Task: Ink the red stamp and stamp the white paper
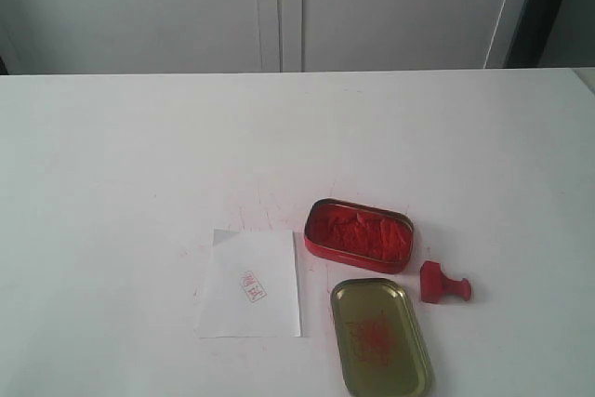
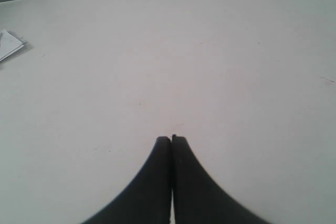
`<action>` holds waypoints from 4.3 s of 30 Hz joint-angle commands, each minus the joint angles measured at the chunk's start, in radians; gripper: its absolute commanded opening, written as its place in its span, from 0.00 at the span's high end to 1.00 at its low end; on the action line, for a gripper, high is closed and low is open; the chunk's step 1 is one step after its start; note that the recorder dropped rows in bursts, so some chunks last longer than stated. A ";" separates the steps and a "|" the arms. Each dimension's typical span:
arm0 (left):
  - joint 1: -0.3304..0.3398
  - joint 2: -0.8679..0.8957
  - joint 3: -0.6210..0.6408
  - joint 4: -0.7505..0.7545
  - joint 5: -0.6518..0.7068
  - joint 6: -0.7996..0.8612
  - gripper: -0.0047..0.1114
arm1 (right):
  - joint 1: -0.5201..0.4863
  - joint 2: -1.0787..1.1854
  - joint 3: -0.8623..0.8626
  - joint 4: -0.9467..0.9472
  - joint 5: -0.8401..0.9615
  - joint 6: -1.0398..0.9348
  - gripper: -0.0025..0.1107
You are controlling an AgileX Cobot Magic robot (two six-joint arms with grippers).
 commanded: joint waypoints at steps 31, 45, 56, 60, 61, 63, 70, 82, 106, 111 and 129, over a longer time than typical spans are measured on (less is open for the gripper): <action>0.002 -0.003 0.003 -0.001 -0.003 0.003 0.96 | 0.054 -0.004 0.108 -0.053 0.015 0.048 0.98; 0.002 -0.003 0.003 -0.001 -0.003 0.003 0.96 | 0.054 -0.004 0.108 -0.053 0.018 0.051 0.98; 0.002 -0.003 0.003 -0.001 -0.003 0.003 0.96 | 0.054 -0.004 0.108 -0.051 0.018 0.051 0.98; 0.002 -0.003 0.003 -0.001 -0.003 0.003 0.96 | 0.054 -0.013 0.111 -0.051 0.013 0.051 0.98; 0.002 -0.003 0.003 -0.001 -0.003 0.003 0.96 | 0.054 -0.024 0.111 -0.051 0.013 0.051 0.98; 0.002 -0.003 0.003 -0.001 -0.003 0.003 0.96 | 0.054 -0.048 0.111 -0.051 0.011 0.051 0.98; 0.002 -0.003 0.003 -0.001 -0.003 0.003 0.96 | 0.054 -0.117 0.220 -0.053 -0.139 0.051 0.98; 0.002 -0.003 0.003 -0.001 -0.003 0.003 0.96 | 0.054 -0.117 0.403 -0.057 -0.270 0.051 0.98; 0.002 -0.003 0.003 -0.001 -0.003 0.003 0.96 | 0.054 -0.117 0.538 -0.057 -0.330 0.051 0.98; 0.002 -0.003 0.003 -0.001 -0.003 0.003 0.96 | 0.054 -0.117 0.538 -0.057 -0.330 0.051 0.98; 0.002 -0.003 0.003 -0.001 -0.003 0.003 0.96 | 0.054 -0.117 0.538 -0.057 -0.337 0.051 0.98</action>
